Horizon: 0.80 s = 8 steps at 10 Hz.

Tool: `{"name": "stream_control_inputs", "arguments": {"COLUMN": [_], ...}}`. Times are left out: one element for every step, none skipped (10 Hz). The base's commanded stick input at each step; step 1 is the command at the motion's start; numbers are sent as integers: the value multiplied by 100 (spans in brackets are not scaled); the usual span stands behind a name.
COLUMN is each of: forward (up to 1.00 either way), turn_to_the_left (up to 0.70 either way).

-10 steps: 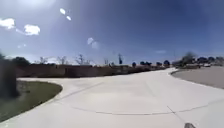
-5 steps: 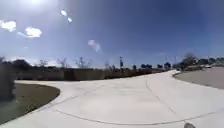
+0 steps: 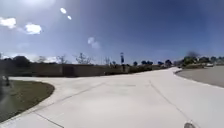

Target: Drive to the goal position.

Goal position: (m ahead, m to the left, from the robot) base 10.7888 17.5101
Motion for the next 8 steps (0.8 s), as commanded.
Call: {"name": "stream_control_inputs", "arguments": {"forward": [70, 70, 70, 70, 70, 70, 70, 70], "turn_to_the_left": [0, 0, 0, 8, 35, 35, 35, 35]}}
